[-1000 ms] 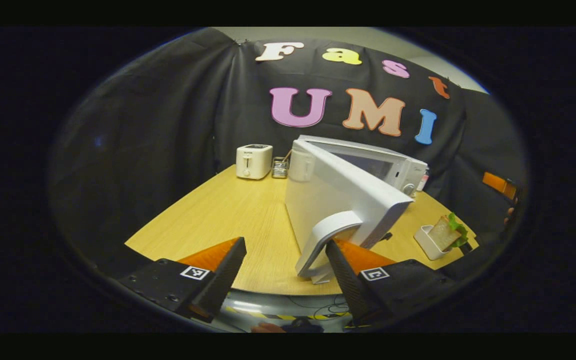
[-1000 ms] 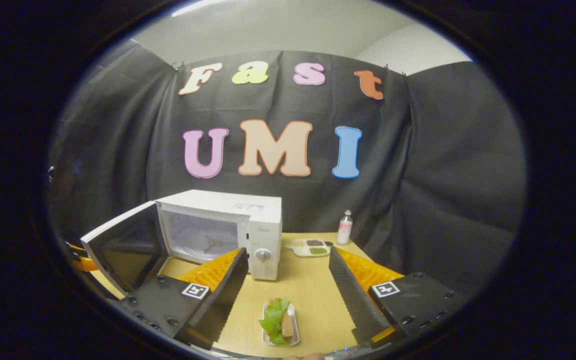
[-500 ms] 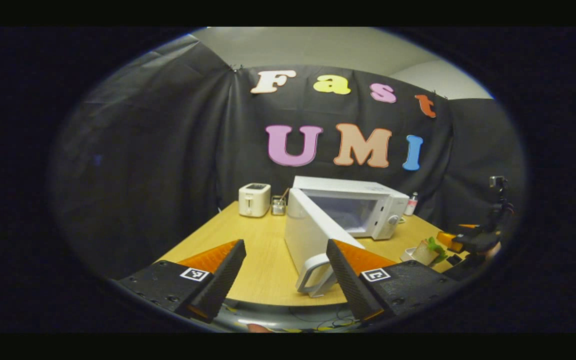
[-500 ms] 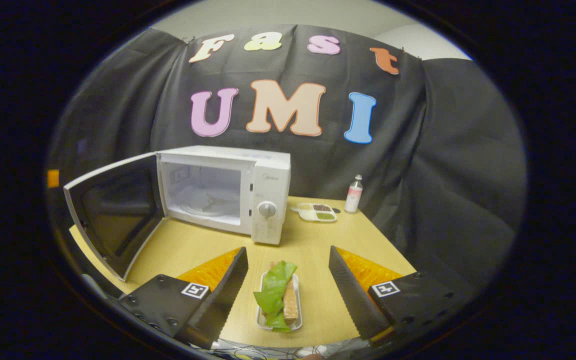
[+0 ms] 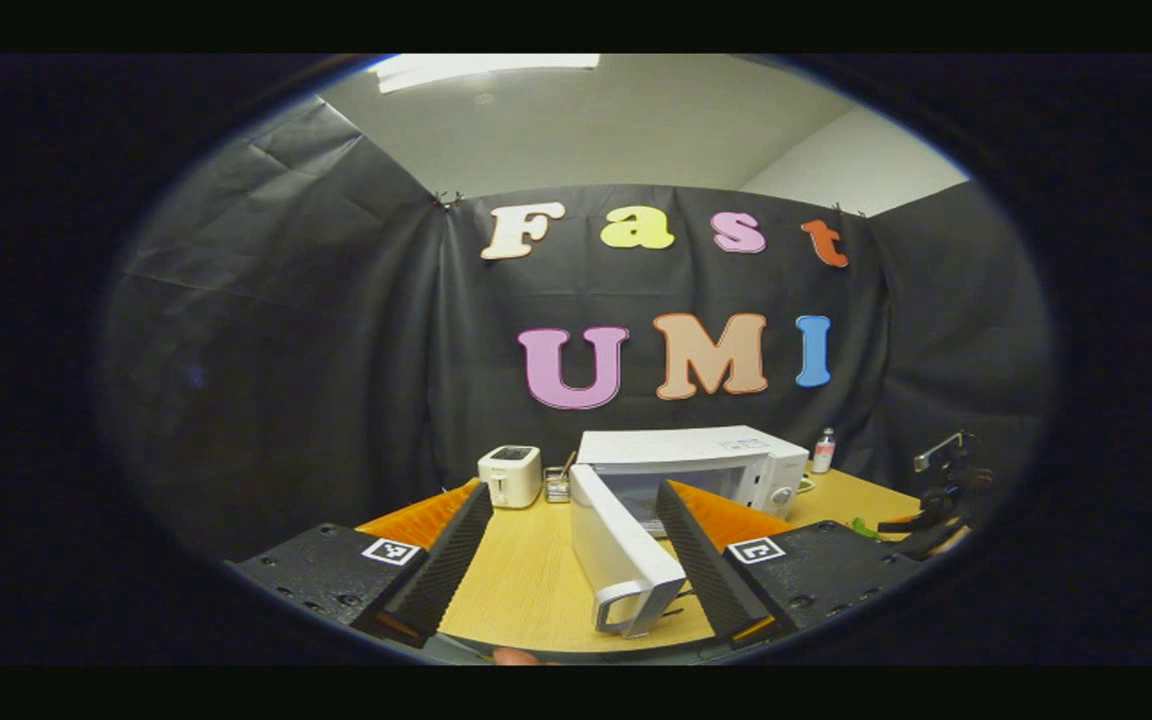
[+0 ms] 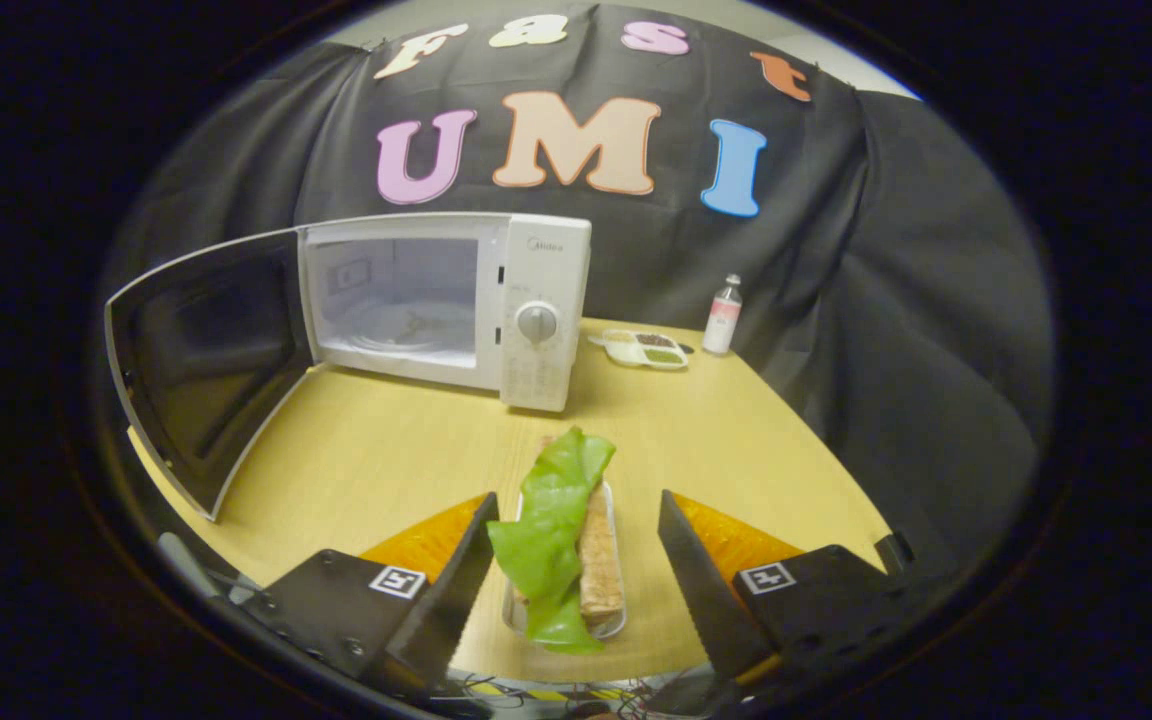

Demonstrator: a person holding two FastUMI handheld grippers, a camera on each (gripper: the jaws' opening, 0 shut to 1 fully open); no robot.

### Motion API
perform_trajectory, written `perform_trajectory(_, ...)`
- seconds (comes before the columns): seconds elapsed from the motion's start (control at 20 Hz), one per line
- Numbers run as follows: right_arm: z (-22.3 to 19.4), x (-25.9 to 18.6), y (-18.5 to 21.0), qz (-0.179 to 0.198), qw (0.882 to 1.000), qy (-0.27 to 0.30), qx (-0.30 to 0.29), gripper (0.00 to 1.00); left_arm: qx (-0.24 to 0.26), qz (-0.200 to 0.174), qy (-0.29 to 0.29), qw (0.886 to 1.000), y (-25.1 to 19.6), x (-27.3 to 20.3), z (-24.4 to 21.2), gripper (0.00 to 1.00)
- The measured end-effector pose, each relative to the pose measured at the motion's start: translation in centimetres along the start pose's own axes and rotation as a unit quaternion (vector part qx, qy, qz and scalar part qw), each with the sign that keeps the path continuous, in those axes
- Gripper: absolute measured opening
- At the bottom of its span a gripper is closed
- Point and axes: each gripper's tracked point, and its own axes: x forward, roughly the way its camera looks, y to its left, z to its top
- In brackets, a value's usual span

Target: Open the microwave oven with the left hand, put the food in, and close the microwave oven.

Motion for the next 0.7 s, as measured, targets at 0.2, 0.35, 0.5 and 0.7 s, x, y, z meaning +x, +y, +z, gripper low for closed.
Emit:
perform_trajectory(0.2, -1.0, 1.0, 0.4, 0.005, 0.999, 0.020, 0.025, 0.74, -0.002, -0.011, -0.013, 1.000, -0.3, 0.3, 1.3, 0.94)
perform_trajectory(0.35, -1.4, 1.6, 0.5, 0.002, 0.999, 0.032, 0.027, 0.61, -0.022, -0.004, -0.022, 0.999, 0.1, 0.1, 2.2, 0.96)
perform_trajectory(0.5, -1.5, 1.7, 0.9, 0.007, 0.999, 0.044, 0.013, 0.43, -0.026, 0.001, -0.027, 0.999, 0.2, 0.0, 2.4, 0.94)
perform_trajectory(0.7, -1.3, 1.8, 0.8, 0.010, 0.999, 0.050, -0.012, 0.41, -0.050, 0.007, -0.023, 0.998, 0.3, 0.0, 2.2, 0.95)
